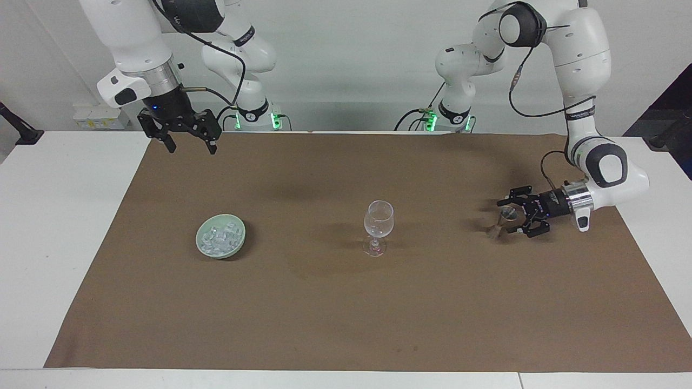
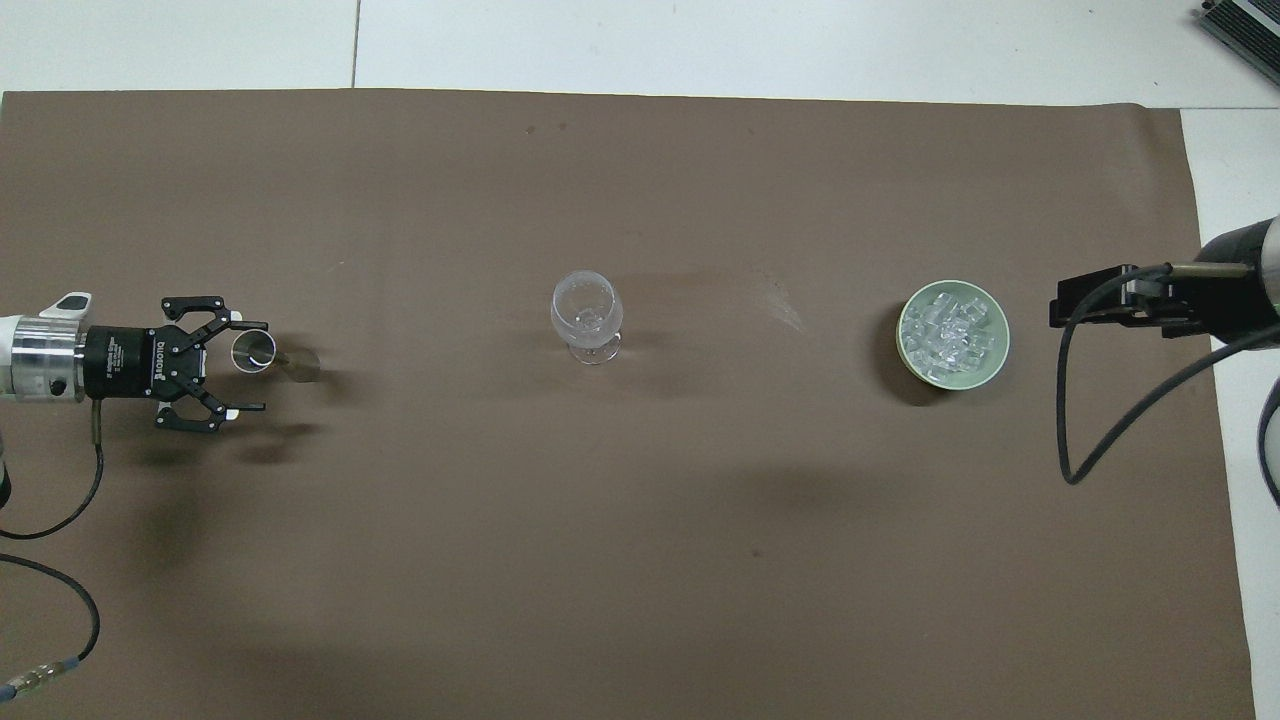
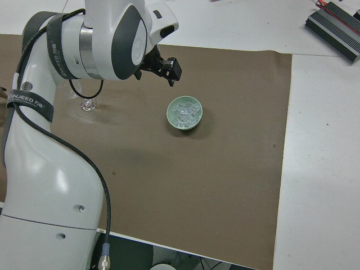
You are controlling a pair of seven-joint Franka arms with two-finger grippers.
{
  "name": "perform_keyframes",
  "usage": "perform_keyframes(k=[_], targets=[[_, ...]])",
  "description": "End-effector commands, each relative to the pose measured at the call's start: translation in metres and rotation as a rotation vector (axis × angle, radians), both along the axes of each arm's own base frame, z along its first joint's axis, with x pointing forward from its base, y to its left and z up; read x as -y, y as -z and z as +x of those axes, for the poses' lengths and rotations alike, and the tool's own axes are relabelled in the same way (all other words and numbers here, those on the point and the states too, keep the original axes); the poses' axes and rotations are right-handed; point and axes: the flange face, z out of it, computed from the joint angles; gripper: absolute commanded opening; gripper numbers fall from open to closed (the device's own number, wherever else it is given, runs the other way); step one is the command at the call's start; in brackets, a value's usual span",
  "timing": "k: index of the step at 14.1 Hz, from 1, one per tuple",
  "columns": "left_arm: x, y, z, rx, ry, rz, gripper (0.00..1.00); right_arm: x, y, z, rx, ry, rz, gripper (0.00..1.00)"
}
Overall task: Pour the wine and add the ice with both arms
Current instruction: 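Close the left gripper around the small metal cup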
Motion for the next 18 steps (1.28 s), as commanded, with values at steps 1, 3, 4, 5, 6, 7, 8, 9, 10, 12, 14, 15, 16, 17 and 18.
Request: perform_keyframes(k=[1, 3, 4, 5, 6, 7, 8, 9, 10, 12, 14, 15, 16, 17, 18], targets=[[0.0016, 0.0017, -0.004, 0.021, -0.029, -0.015, 1.0, 0.0032, 0.0004, 0.0014, 0.001, -0.016, 0.02, 1.0], [0.0031, 0.0011, -0.0023, 0.025, -0.039, -0.02, 1.0, 0.0032, 0.0004, 0.0014, 0.001, -0.016, 0.02, 1.0], [0.0052, 0.0014, -0.0013, 0.029, -0.043, -0.022, 1.0, 0.0032, -0.0003, 0.0015, 0.002, -0.016, 0.02, 1.0], [0.0055, 0.0021, -0.0011, 0.029, -0.047, -0.018, 1.0, 0.0032, 0.0004, 0.0014, 0.001, -0.016, 0.02, 1.0], [0.0055, 0.0018, -0.0013, 0.029, -0.048, -0.017, 1.0, 0.0032, -0.0003, 0.0015, 0.002, -0.016, 0.02, 1.0], [0.0056, 0.0024, -0.0018, 0.028, -0.048, -0.018, 1.0, 0.0032, 0.0004, 0.0014, 0.001, -0.016, 0.02, 1.0], [0.0062, 0.0024, -0.0015, 0.028, -0.048, -0.017, 1.0, 0.0032, -0.0003, 0.0015, 0.002, -0.016, 0.02, 1.0], [0.006, 0.0031, -0.0018, 0.028, -0.05, -0.015, 0.95, 0.0032, 0.0004, 0.0014, 0.001, -0.016, 0.02, 1.0], [0.0072, 0.0043, -0.0031, 0.023, -0.052, -0.017, 0.89, 0.0032, -0.0003, 0.0015, 0.002, -0.016, 0.02, 1.0], [0.0073, 0.0039, -0.0029, 0.025, -0.064, -0.023, 0.78, 0.0032, 0.0004, 0.0014, 0.001, -0.016, 0.02, 1.0], [0.0079, 0.0056, -0.0036, 0.023, -0.069, -0.022, 0.77, 0.0032, 0.0004, 0.0014, 0.001, -0.016, 0.02, 1.0], [0.0096, 0.0055, -0.0031, 0.023, -0.067, -0.023, 0.76, 0.0032, -0.0003, 0.0015, 0.002, -0.016, 0.02, 1.0], [0.0094, 0.0056, -0.003, 0.022, -0.068, -0.022, 0.73, 0.0032, 0.0004, 0.0014, 0.001, -0.016, 0.02, 1.0], [0.0094, 0.0056, -0.003, 0.022, -0.068, -0.022, 0.68, 0.0032, 0.0004, 0.0014, 0.001, -0.016, 0.02, 1.0], [0.0092, 0.0056, -0.0029, 0.023, -0.069, -0.021, 0.63, 0.0032, 0.0004, 0.0014, 0.001, -0.016, 0.02, 1.0]])
